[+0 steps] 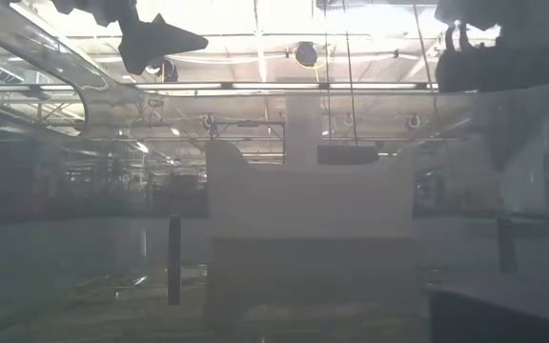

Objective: Sort & place blocks by color
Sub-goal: Put the top violet block into the black bin

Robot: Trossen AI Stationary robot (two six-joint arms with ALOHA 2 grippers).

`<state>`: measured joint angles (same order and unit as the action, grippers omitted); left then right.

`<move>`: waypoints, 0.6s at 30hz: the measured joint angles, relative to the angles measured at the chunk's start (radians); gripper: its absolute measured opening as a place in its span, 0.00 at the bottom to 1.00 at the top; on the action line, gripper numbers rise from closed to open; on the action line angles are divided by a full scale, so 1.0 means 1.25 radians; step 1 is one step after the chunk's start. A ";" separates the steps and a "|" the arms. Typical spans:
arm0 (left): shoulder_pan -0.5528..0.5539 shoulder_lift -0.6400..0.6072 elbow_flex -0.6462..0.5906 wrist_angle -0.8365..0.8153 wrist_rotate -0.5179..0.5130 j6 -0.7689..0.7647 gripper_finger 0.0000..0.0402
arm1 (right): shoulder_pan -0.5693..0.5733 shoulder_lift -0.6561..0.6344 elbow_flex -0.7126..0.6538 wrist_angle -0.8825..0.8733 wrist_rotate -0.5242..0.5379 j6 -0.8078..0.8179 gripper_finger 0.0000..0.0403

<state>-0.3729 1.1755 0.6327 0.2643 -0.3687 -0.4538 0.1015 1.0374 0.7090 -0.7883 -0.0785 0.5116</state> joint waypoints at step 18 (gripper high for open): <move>0.000 0.000 0.000 0.001 0.000 0.003 0.80 | 0.052 0.207 -0.001 -0.001 0.000 0.012 0.53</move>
<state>-0.3725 1.1755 0.6331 0.2649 -0.3687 -0.4504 0.1659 1.2967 0.7078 -0.7901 -0.0788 0.5271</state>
